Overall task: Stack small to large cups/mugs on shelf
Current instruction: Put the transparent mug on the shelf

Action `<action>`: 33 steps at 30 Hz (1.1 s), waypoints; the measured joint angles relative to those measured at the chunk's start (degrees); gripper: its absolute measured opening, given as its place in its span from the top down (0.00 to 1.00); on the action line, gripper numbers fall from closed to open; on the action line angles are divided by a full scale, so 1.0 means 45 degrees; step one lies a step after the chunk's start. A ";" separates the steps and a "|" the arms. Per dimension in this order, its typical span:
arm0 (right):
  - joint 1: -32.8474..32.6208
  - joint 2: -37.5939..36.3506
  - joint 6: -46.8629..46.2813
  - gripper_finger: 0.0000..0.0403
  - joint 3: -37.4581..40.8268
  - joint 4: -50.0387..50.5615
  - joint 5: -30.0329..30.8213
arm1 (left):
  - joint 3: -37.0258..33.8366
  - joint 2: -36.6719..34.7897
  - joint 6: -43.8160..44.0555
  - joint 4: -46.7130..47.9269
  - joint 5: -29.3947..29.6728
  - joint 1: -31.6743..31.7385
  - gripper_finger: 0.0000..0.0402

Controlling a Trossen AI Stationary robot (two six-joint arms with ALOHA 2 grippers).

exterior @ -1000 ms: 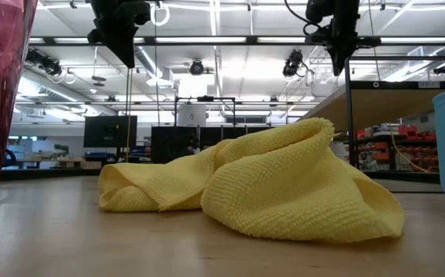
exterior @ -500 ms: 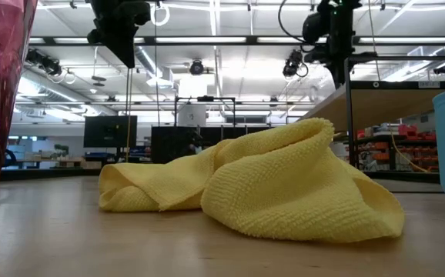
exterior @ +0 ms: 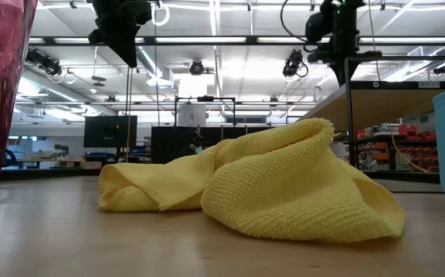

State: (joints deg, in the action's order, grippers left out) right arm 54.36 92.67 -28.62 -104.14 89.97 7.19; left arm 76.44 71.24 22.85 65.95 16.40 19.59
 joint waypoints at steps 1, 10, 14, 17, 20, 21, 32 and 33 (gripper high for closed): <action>-0.0273 -0.0224 -0.0152 1.00 0.0000 0.0005 -0.0034 | 0.0000 0.0000 -0.0001 0.0000 -0.0001 0.0021 0.94; -0.4131 -0.3194 -0.3847 1.00 0.0766 0.0004 -0.0039 | 0.0000 0.0000 -0.0294 -0.0376 -0.0009 0.0264 0.97; -0.6187 -0.4651 -0.5973 1.00 0.2539 0.0018 0.0143 | 0.0000 0.0000 -0.0696 -0.0688 -0.0015 0.0391 0.95; -0.7549 -0.5605 -0.7492 1.00 0.3838 0.0046 0.0324 | 0.0000 0.0000 -0.0906 -0.0816 -0.0024 0.0472 0.94; -0.8711 -0.6325 -0.8936 1.00 0.4744 0.0043 0.0361 | 0.0000 0.0000 -0.1008 -0.0826 -0.0024 0.0472 0.94; -0.9086 -0.6504 -0.9376 1.00 0.4952 0.0022 0.0357 | 0.0000 0.0000 -0.1044 -0.0835 -0.0024 0.0472 0.95; -1.2112 -0.6874 -1.2420 1.00 0.6019 0.0003 0.0343 | 0.0000 0.0000 -0.0986 -0.0835 -0.0034 0.0467 0.96; -1.2233 -0.6874 -1.2583 1.00 0.6120 0.0009 0.0343 | 0.0000 0.0000 -0.0974 -0.0839 -0.0034 0.0467 0.95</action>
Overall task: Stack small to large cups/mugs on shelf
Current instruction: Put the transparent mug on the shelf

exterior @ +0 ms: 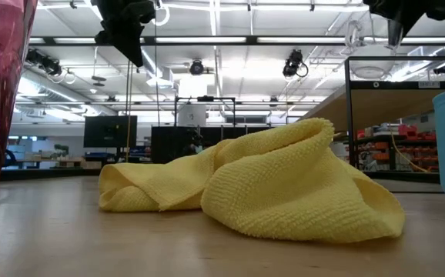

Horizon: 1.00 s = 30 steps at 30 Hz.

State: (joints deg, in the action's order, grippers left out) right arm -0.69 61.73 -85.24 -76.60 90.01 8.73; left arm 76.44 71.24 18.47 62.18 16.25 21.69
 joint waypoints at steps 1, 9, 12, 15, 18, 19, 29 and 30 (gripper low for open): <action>-0.0095 0.0000 -0.0130 1.00 0.0093 0.0002 0.0008 | 0.0000 0.0000 0.0051 -0.0009 0.0000 0.0000 0.95; -0.0393 0.0005 -0.1065 1.00 0.0345 0.0000 0.0862 | 0.0000 0.0000 0.0066 -0.0040 0.0003 0.0000 0.97; -0.0390 0.0005 -0.1067 1.00 0.0345 -0.0004 0.1295 | 0.0000 0.0000 0.0023 -0.0045 0.0000 0.0000 0.97; -0.0388 0.0026 -0.0969 1.00 0.0350 0.0000 0.1481 | 0.0000 0.0000 -0.0061 -0.0047 0.0000 0.0000 0.96; -0.0379 0.0029 -0.0777 1.00 0.0350 0.0001 0.1481 | 0.0000 0.0000 -0.0065 -0.0048 0.0002 0.0000 0.94; -0.0345 0.0029 -0.0719 1.00 0.0350 0.0001 0.1484 | 0.0000 0.0000 -0.0065 -0.0045 0.0000 0.0000 0.94; 0.0573 0.0063 0.0396 1.00 0.0350 -0.0009 0.1027 | 0.0000 0.0000 -0.0245 -0.0147 -0.0010 0.0000 0.97; 0.0578 0.0058 0.0478 1.00 0.0350 -0.0004 0.1044 | 0.0000 0.0000 -0.0245 -0.0145 -0.0010 0.0000 0.97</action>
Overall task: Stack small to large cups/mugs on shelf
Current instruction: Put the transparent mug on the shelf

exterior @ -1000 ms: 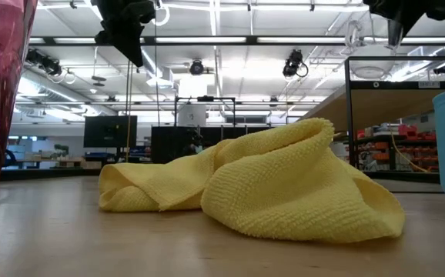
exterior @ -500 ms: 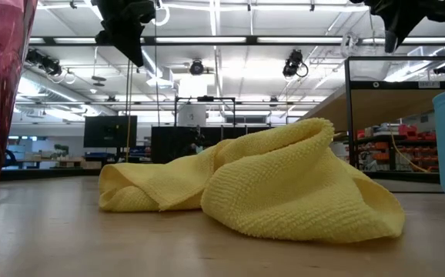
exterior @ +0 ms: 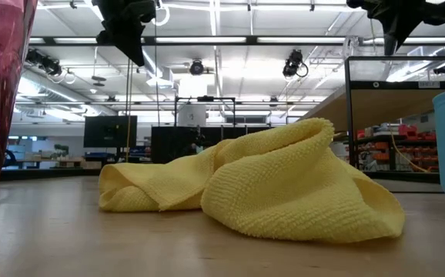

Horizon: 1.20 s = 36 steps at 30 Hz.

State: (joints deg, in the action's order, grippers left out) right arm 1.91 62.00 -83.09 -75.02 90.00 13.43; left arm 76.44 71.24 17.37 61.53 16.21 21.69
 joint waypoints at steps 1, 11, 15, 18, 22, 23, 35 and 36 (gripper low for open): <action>0.0010 0.0000 0.0057 1.00 0.0000 0.0005 0.0001 | 0.0000 0.0000 0.0000 0.0003 0.0000 0.0000 0.97; -0.0133 -0.0077 0.0472 1.00 0.0991 -0.0051 -0.0494 | 0.0000 0.0000 -0.0015 -0.0002 0.0000 0.0000 0.93; -0.0160 -0.0019 0.0504 1.00 0.0743 -0.0036 -0.0191 | 0.0000 0.0000 -0.0019 -0.0002 0.0000 0.0005 0.95; -0.0155 -0.0040 0.0648 1.00 0.0598 0.0020 -0.0184 | 0.0000 0.0000 -0.0019 -0.0007 0.0002 0.0010 0.96; -0.0155 -0.0154 0.0890 0.98 0.0563 0.0068 -0.0184 | 0.0000 0.0000 -0.0015 -0.0053 0.0002 0.0015 0.95; -0.0155 -0.0188 0.0916 0.97 0.0563 0.0056 -0.0179 | 0.0000 0.0005 -0.0015 -0.0065 0.0001 0.0015 0.95; -0.0258 -0.0340 0.1245 0.86 0.0544 0.0012 -0.0133 | 0.0000 0.0005 -0.0010 -0.0216 0.0005 0.0024 0.94; -0.0317 -0.0340 0.1269 0.85 0.0542 0.0015 -0.0131 | 0.0000 0.0005 -0.0005 -0.0216 0.0005 0.0024 0.94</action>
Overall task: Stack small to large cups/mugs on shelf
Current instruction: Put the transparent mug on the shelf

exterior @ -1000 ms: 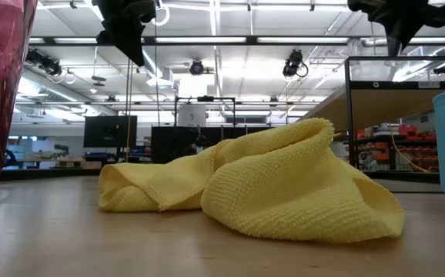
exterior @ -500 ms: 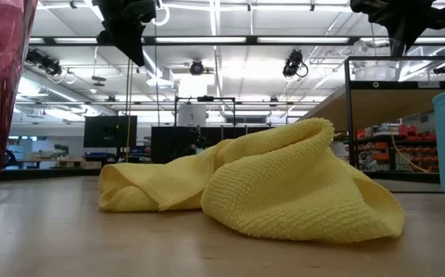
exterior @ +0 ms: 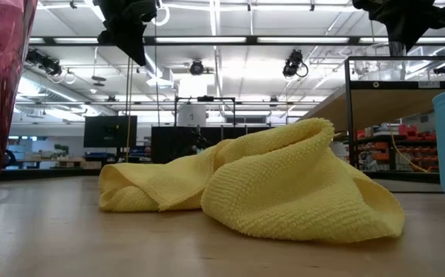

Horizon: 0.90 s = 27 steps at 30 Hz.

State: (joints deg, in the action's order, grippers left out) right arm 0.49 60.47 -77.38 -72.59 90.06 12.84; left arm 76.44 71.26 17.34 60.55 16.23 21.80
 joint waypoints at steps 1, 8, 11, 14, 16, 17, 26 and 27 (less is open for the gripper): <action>-0.0048 0.0000 0.0003 0.84 -0.0003 -0.0005 -0.0005 | 0.0000 0.0000 0.0000 0.0000 0.0000 0.0000 0.94; -0.0510 -0.0238 -0.0208 0.82 -0.0012 -0.0009 0.0015 | 0.0000 0.0000 0.0065 -0.0108 -0.0002 0.0000 0.92; -0.0710 -0.0453 -0.0400 0.82 -0.0022 -0.0016 0.0063 | 0.0000 0.0000 0.0097 -0.0362 -0.0429 0.0000 0.91; -0.0939 -0.0718 -0.0555 0.82 -0.0027 -0.0015 0.0092 | 0.0000 0.0000 0.0102 -0.0946 -0.1489 -0.0007 0.91; -0.1093 -0.0916 -0.0686 0.82 -0.0027 -0.0010 0.0107 | 0.0000 0.0000 0.0102 -0.1473 -0.2076 -0.0112 0.91; -0.1185 -0.1023 -0.0764 0.82 -0.0027 -0.0010 0.0109 | 0.0000 0.0000 0.0107 -0.1748 -0.2301 -0.0197 0.91; -0.2205 -0.1968 0.0221 0.83 -0.0498 -0.0013 0.1784 | 0.0015 0.1822 0.0426 -0.5215 -0.3517 -0.2039 0.88; -0.2228 -0.2109 0.0339 0.84 -0.0527 -0.0019 0.2038 | 0.0010 0.2212 0.0436 -0.5876 -0.3553 -0.2278 0.88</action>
State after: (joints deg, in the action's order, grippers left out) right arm -9.54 50.98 -75.86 -74.96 89.97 22.01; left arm 76.49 81.22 19.31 34.11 0.24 11.55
